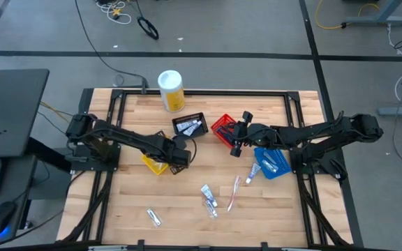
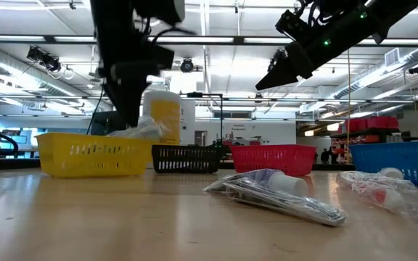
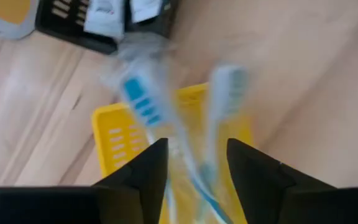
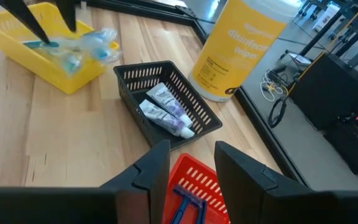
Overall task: Pick & Place Travel size toiletries
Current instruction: Put the blue toothbrush into the yellow basket, then put the white toothpaste into the black basket
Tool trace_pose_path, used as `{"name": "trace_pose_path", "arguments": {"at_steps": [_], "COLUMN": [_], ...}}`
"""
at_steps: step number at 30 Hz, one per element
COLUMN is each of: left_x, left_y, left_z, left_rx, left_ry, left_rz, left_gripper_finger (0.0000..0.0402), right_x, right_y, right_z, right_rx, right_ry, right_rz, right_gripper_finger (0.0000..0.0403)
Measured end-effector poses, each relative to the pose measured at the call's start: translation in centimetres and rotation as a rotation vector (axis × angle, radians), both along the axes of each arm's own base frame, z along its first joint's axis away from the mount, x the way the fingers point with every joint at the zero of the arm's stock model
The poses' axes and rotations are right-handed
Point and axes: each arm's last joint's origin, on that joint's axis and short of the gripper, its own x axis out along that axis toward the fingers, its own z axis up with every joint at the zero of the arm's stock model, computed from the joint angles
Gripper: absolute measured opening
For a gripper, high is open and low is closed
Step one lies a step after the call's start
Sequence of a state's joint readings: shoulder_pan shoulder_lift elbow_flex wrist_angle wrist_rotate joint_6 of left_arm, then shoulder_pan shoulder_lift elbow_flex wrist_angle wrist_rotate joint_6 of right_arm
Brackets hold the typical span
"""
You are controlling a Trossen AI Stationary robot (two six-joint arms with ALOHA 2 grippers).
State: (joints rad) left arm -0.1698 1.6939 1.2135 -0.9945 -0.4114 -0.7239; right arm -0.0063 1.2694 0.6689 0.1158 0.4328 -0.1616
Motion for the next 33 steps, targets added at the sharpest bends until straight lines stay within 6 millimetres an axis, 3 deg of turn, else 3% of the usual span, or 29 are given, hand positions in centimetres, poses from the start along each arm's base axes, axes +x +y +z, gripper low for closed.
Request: {"name": "trace_pose_path", "arguments": {"at_steps": [5, 9, 20, 27, 33], "left_x": [0.0, 0.5, 3.7, 5.4, 6.4], "left_y": [-0.8, -2.2, -7.9, -9.7, -9.7], "left_z": [3.6, 5.5, 7.4, 7.1, 5.1], "left_rx": [0.046, 0.097, 0.093, 0.101, 0.096], "left_ry": [0.032, -0.051, -0.381, -0.509, -0.451], "left_rz": [0.001, -0.032, -0.595, -0.703, -0.713], "left_gripper_finger": [0.0189, 0.0189, 0.019, 0.019, 0.019], "right_x": [0.0, 0.0, 0.0, 0.0, 0.1], "right_y": [0.0, 0.0, 0.0, 0.1, 0.5], "right_z": [0.0, 0.0, 0.0, -0.1, -0.2], "right_rx": [0.0, 0.02, 0.075, 0.13, 0.24], "right_ry": [0.0, -0.01, -0.037, -0.052, -0.062], "right_rz": [0.0, -0.01, -0.036, -0.04, 0.038], "right_gripper_finger": [0.0137, 0.0137, 0.0137, 0.0137, 0.0137]}}
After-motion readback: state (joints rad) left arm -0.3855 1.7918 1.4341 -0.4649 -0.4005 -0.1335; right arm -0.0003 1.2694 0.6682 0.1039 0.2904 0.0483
